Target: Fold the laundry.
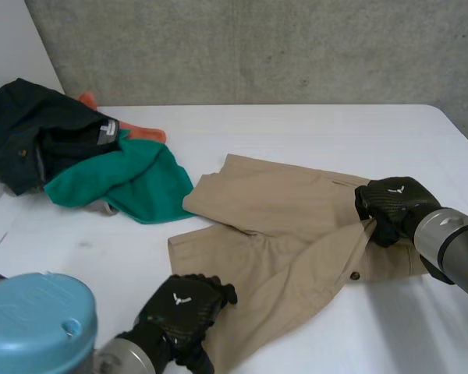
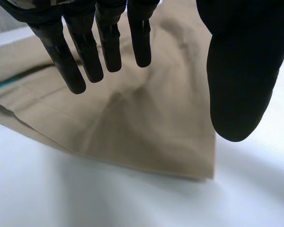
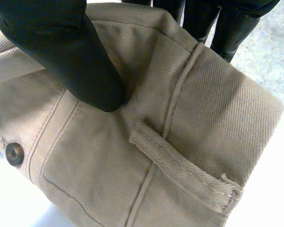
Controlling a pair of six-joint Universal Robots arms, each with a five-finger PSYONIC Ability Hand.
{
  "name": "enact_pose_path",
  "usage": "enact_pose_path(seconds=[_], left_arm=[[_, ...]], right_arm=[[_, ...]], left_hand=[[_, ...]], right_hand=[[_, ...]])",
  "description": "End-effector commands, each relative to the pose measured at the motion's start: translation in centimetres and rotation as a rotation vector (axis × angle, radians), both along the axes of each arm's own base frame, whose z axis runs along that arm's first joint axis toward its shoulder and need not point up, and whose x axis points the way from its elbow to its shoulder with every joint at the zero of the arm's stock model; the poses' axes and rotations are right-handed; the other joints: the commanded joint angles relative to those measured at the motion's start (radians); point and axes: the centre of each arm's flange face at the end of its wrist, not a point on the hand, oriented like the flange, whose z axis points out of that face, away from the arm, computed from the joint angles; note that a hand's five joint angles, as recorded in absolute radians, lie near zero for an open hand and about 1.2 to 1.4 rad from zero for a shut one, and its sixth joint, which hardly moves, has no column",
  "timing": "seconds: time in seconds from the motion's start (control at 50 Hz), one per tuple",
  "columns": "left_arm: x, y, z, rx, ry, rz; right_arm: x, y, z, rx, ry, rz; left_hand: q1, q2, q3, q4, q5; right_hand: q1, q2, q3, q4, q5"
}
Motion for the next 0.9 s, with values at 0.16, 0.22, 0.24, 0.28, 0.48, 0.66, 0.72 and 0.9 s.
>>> enact_pose_path(seconds=[0.16,0.22,0.24,0.28,0.48,0.66,0.72,0.9], left_arm=[[-1.5,0.5,-2.0,-0.014,-0.071,-0.011],[-2.0,0.6,-2.6,-0.014,-0.075,-0.025],[-2.2,0.7,-2.6,-0.019,-0.075,-0.031],[-2.6,1.0,-2.9,-0.029,-0.077,-0.042],[-3.2,1.2,-3.5,-0.083,-0.077,-0.040],[-3.2,1.2,-3.6,-0.130,-0.109,-0.076],[-3.2,1.2,-3.4,-0.153,-0.127,-0.093],[-2.8,-1.6,1.1,-0.339,-0.127,-0.067]], right_arm=[[-0.4,-0.1,-0.7,0.017,0.009,-0.017],[-0.4,-0.1,-0.7,0.019,0.008,-0.018],[-0.4,-0.1,-0.7,0.019,0.008,-0.018],[-0.4,-0.1,-0.7,0.019,0.007,-0.016],[-0.4,0.0,-0.8,0.022,0.008,-0.013],[-0.8,-0.1,-0.8,0.026,0.009,-0.028],[-1.0,0.0,-0.7,0.028,0.021,-0.032],[-1.8,3.3,0.7,0.058,0.244,0.095]], left_hand=[[0.202,0.193,0.191,0.190,0.187],[0.264,0.255,0.253,0.251,0.249],[0.272,0.264,0.262,0.260,0.258],[0.275,0.267,0.265,0.263,0.261],[0.579,0.570,0.569,0.567,0.565],[0.997,0.988,0.987,0.985,0.983],[0.997,0.988,0.987,0.985,0.983],[0.997,0.988,0.987,0.985,0.983]], right_hand=[[0.411,0.219,0.211,0.207,0.222],[0.411,0.219,0.211,0.207,0.222],[0.411,0.219,0.211,0.207,0.222],[0.411,0.219,0.211,0.207,0.222],[0.411,0.219,0.211,0.207,0.222],[0.411,0.219,0.211,0.207,0.222],[0.411,0.219,0.211,0.207,0.222],[0.411,0.219,0.211,0.207,0.222]])
